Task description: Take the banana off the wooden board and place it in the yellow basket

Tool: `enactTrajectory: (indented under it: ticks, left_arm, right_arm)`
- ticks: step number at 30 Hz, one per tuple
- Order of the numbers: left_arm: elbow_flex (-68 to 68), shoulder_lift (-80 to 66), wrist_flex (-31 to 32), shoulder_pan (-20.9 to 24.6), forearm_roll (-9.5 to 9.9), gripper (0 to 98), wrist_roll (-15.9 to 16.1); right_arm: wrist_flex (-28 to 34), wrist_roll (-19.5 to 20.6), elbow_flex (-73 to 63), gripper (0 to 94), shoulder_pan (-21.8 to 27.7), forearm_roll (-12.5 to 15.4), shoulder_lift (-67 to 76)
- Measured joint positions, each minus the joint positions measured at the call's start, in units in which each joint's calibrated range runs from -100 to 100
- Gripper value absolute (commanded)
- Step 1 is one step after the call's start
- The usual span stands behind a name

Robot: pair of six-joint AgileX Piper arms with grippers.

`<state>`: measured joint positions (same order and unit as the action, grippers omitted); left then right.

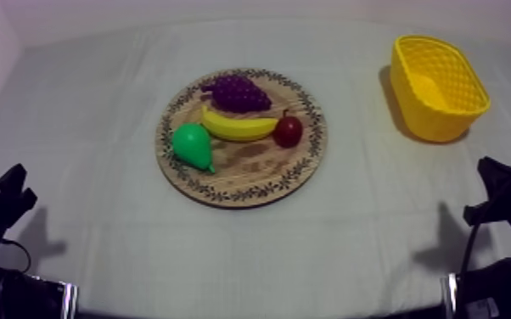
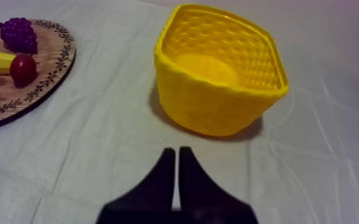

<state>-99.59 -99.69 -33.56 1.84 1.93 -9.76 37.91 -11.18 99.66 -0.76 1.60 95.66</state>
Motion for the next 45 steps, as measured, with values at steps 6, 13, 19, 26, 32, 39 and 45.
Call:
enactTrajectory:
  ticks: [6, 13, 19, 26, 32, 39, 45]
  left_arm:
    - [0.00, 0.00, 0.00, 0.00, 0.00, 0.0, 0.03]
    - [0.00, 0.00, 0.00, 0.00, 0.00, 0.0, 0.03]
    - [0.00, 0.00, -0.07, 0.00, 0.00, 0.0, 0.03]
    - [0.00, 0.00, 0.01, 0.00, 0.00, 0.0, 0.03]
    - [0.00, 0.00, 0.01, 0.00, 0.00, 0.0, 0.03]
    - [0.00, 0.00, 0.01, 0.00, 0.00, 0.0, 0.03]
    - [0.00, 0.00, 0.01, 0.00, 0.00, 0.0, 0.03]
  right_arm:
    - [0.00, -0.20, 0.00, 0.5, 0.00, 0.00, 0.00]
    - [0.00, -0.06, 0.00, 0.5, 0.00, 0.00, 0.00]
    - [-0.26, -0.23, 0.00, 0.5, -0.26, 0.00, 0.00]
    - [-0.05, 0.18, 0.08, 0.5, -0.27, 0.03, 0.00]
    - [-1.60, 2.46, -2.66, 0.5, -0.11, -1.60, -3.15]
    - [-2.88, 4.00, -12.59, 0.5, 0.20, -1.60, -12.62]
    - [-0.23, 5.12, -26.11, 0.5, -0.24, -2.37, -23.74]
